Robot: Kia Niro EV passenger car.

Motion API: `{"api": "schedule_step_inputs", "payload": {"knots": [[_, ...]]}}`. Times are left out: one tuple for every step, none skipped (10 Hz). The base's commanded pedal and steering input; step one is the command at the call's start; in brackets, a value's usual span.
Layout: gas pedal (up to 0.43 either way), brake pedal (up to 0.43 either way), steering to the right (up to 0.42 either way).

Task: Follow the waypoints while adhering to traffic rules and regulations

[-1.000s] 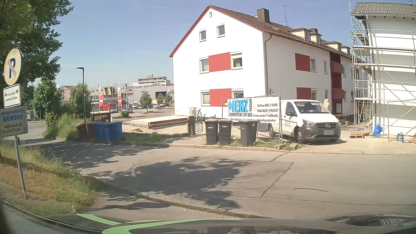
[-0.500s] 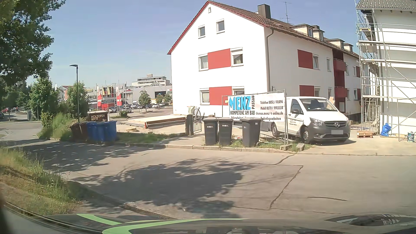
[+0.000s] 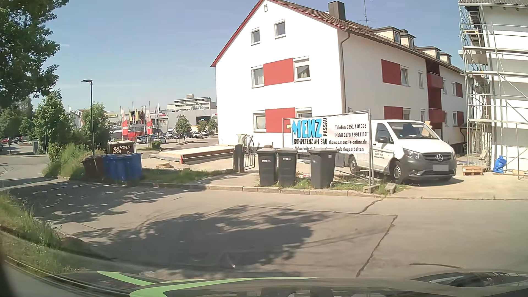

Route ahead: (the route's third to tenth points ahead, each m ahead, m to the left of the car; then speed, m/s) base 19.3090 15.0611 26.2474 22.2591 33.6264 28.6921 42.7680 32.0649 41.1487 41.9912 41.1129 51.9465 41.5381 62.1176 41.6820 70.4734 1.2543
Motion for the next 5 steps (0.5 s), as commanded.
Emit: {"api": "schedule_step_inputs", "payload": {"knots": [[0.0, 0.317, -0.011], [0.0, 0.317, -0.013], [0.0, 0.317, -0.013], [0.0, 0.317, -0.013], [0.0, 0.323, -0.014]]}}
